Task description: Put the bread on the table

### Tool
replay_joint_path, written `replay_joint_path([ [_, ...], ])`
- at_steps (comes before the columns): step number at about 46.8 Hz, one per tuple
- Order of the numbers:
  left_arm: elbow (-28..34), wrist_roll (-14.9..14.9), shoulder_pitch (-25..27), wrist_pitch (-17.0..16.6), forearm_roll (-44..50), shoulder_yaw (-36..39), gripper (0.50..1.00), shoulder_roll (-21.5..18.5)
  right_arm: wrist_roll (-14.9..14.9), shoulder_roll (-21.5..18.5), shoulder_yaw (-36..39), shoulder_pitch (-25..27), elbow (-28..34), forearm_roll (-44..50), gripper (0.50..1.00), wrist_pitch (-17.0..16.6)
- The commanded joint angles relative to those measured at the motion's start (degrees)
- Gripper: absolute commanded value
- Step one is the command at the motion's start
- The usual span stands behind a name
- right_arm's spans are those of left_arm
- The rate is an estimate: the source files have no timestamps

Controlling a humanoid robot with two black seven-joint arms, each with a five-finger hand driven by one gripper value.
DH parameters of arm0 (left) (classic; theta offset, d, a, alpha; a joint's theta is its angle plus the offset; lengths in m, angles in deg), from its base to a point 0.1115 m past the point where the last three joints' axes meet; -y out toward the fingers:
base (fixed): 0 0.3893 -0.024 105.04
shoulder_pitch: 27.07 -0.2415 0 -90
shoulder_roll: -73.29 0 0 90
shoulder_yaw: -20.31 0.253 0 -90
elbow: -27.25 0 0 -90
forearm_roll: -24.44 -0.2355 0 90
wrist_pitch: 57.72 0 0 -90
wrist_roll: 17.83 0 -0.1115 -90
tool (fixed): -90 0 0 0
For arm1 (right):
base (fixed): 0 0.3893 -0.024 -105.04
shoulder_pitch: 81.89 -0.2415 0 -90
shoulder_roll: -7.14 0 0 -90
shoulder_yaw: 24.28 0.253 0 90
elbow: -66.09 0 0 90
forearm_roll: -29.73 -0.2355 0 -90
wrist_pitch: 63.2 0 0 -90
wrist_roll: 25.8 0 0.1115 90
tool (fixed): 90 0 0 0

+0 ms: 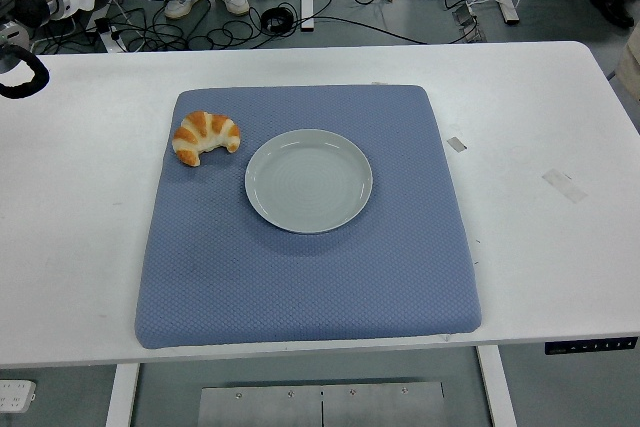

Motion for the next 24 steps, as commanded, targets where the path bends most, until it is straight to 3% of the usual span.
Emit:
replay_joint_path([
  [1,0.0,0.0,-0.3,0.0,0.0,-0.1,0.951,0.0,0.1,0.0,0.0,0.0,0.0,0.0,1.000,0.0],
  [24,0.0,-0.1,-0.6,-0.1,0.1,-0.1,0.951,0.4,0.0,0.0,0.2,0.4,-0.2,0.0,1.000,0.0],
])
